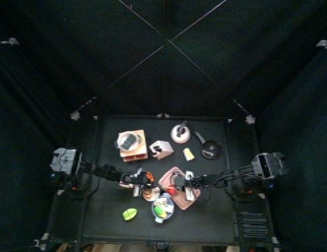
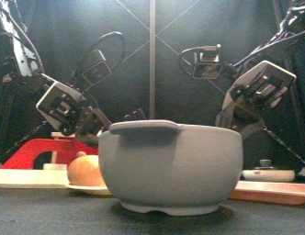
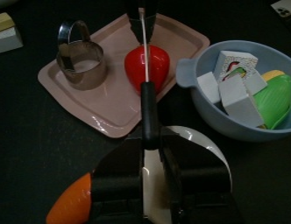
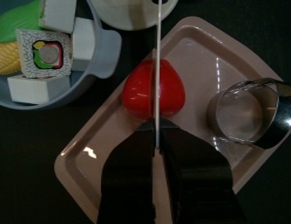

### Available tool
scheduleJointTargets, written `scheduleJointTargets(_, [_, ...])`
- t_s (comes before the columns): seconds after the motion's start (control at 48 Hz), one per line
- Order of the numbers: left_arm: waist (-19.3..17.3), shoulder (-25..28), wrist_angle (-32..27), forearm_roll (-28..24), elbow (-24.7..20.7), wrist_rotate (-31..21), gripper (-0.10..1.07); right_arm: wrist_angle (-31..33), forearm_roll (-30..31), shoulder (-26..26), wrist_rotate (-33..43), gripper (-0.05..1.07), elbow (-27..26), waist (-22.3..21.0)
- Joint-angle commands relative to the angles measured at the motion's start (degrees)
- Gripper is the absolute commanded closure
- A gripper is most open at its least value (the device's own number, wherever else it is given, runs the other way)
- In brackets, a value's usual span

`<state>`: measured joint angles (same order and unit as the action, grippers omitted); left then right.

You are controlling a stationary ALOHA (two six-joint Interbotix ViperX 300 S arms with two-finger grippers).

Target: Cut apple

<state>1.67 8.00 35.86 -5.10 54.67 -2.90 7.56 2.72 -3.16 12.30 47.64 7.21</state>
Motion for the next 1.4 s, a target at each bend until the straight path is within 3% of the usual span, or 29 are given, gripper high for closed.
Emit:
scheduleJointTargets(0.0, [-0.2,0.1,-0.7,0.2,-0.2,-0.1,0.55,0.8,-0.3,0.2,-0.2,0.7,0.2,0.6])
scheduleJointTargets(0.458, [-0.2,0.2,-2.0,0.2,-0.5,-0.1,0.55,1.9,-1.3,1.4,-0.2,0.7,0.1,0.6])
scheduleJointTargets(0.708, [-0.1,-0.9,-2.0,0.1,-1.1,0.2,0.55,2.9,-1.2,-0.4,-0.2,0.7,-0.4,0.7])
scheduleJointTargets(1.208, [0.4,-12.3,-2.0,0.1,-1.7,0.2,0.55,2.5,2.2,-9.7,-0.3,0.68,-0.7,1.0])
scheduleJointTargets(1.375, [0.4,-13.6,-2.0,0.2,-1.3,0.2,0.55,0.4,3.0,-11.5,-0.3,0.61,-0.2,1.0])
